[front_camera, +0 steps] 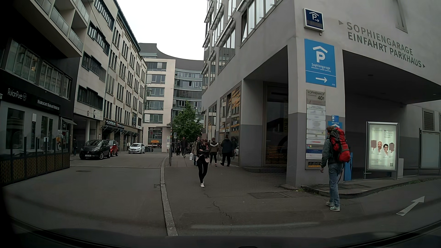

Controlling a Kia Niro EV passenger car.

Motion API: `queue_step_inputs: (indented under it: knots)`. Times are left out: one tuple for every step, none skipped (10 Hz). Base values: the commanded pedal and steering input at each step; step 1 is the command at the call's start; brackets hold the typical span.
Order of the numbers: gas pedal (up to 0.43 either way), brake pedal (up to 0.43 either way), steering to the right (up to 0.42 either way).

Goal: Follow the waypoints while adhering to traffic rules and regulations

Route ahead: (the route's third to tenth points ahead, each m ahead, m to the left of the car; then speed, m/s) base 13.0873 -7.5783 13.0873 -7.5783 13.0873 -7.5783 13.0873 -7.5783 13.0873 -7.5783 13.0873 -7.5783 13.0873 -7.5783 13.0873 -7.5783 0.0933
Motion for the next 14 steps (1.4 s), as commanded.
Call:
queue_step_inputs:
  knots:
    - [0.0, 0.061, 0.721]
    - [0.0, 0.073, 0.721]
    - [0.0, 0.091, 0.721]
    - [0.0, 0.098, 0.721]
    - [0.0, 0.091, 0.721]
    - [0.0, 0.085, 0.721]
    - [0.0, 0.091, 0.721]
    - [0.0, 0.091, 0.721]
    - [0.0, 0.091, 0.721]
    - [0.0, 0.098, 0.721]
    - [0.0, 0.098, 0.72]
    - [0.0, 0.11, 0.719]
    - [0.0, 0.11, 0.719]
    - [0.0, 0.11, 0.72]
